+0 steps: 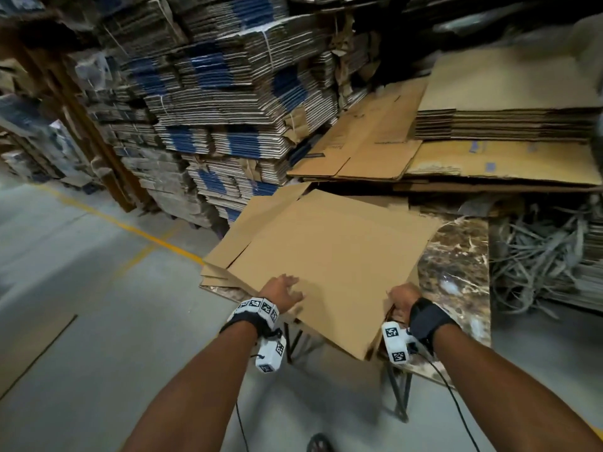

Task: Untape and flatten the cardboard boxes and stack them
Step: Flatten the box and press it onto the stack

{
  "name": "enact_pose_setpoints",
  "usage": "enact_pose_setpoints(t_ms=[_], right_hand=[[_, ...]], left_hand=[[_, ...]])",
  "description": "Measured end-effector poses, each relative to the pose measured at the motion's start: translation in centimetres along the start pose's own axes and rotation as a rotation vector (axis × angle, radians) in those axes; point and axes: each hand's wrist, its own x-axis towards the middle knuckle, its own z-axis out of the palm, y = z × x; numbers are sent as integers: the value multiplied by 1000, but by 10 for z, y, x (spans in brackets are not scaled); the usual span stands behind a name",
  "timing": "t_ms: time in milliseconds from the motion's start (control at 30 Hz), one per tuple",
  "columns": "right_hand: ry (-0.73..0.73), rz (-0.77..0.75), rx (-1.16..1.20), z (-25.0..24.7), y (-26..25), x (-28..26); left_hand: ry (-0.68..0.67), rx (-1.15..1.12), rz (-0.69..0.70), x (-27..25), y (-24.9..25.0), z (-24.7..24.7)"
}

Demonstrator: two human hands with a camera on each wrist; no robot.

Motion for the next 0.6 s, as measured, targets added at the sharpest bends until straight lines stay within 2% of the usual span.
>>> enact_pose_setpoints(t_ms=[133, 233, 300, 600], right_hand=[[179, 2, -143, -18, -4, 46], [290, 47, -166, -21, -13, 69], [341, 16, -165, -21, -22, 79], [379, 75, -397, -17, -49, 132]], left_hand=[[19, 58, -49, 59, -22, -13], [51, 89, -60, 98, -37, -23], [59, 77, -74, 122, -48, -29], [12, 106, -82, 206, -113, -42]])
